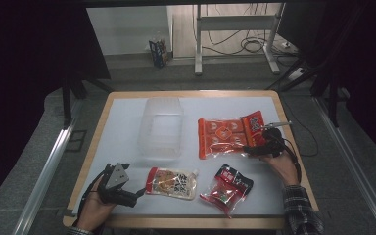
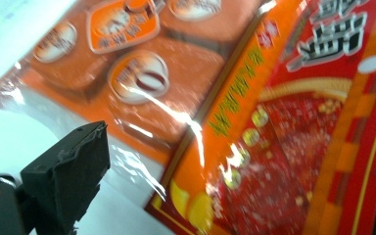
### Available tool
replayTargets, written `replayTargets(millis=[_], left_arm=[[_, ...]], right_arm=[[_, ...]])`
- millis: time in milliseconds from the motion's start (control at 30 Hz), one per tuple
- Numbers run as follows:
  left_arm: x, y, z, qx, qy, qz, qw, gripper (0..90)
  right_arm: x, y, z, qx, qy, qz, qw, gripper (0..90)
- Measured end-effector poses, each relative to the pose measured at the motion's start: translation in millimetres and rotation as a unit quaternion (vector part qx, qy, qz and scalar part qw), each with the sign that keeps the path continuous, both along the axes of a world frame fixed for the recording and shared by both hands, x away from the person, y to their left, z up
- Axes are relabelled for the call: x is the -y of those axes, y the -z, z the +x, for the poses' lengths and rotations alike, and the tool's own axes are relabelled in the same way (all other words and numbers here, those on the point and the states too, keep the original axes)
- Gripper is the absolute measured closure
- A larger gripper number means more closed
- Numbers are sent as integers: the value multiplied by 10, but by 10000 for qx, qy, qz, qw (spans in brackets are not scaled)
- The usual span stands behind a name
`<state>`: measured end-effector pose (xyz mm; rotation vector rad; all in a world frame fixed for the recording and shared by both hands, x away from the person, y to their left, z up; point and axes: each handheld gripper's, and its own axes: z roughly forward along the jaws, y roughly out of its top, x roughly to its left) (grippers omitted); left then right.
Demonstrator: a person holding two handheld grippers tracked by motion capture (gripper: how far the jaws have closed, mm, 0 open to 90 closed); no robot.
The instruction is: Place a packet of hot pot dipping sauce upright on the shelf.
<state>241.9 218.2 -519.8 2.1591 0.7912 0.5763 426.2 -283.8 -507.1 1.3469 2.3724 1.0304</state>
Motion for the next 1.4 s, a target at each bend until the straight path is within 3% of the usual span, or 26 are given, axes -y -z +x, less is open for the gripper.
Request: replayTargets(millis=[100, 200, 300, 400, 567, 833, 1167, 1300, 1400], left_arm=[[4, 0, -2, 15, -12, -29, 10000, 14], [2, 0, -1, 15, -11, -31, 10000, 14], [2, 1, 1, 28, -12, -17, 10000, 14], [4, 0, -4, 18, -26, -38, 10000, 14], [6, -1, -4, 27, -30, -35, 10000, 14], [6, 1, -1, 32, -25, -16, 10000, 14], [2, -5, -3, 36, -19, -4, 10000, 14], [-1, -8, -3, 50, -24, -9, 10000, 14], [-1, -10, -4, 56, -25, -13, 10000, 14]], right_arm=[[-54, -31, 19, -11, 57, -24, 10000, 99], [-52, -41, 53, -112, 271, 69, 9995, 260], [-27, -49, 111, -177, 511, -17, 9985, 427], [-21, -61, 145, -182, 576, -2, 9982, 483], [-72, -76, 279, -135, 628, -274, 9976, 582], [-125, -44, 469, -252, 665, -513, 9962, 848], [-155, -152, 472, -381, 674, -491, 9958, 886], [-207, -266, 433, -197, 588, -702, 9956, 886], [-221, -369, 403, -60, 550, -691, 9961, 886]])
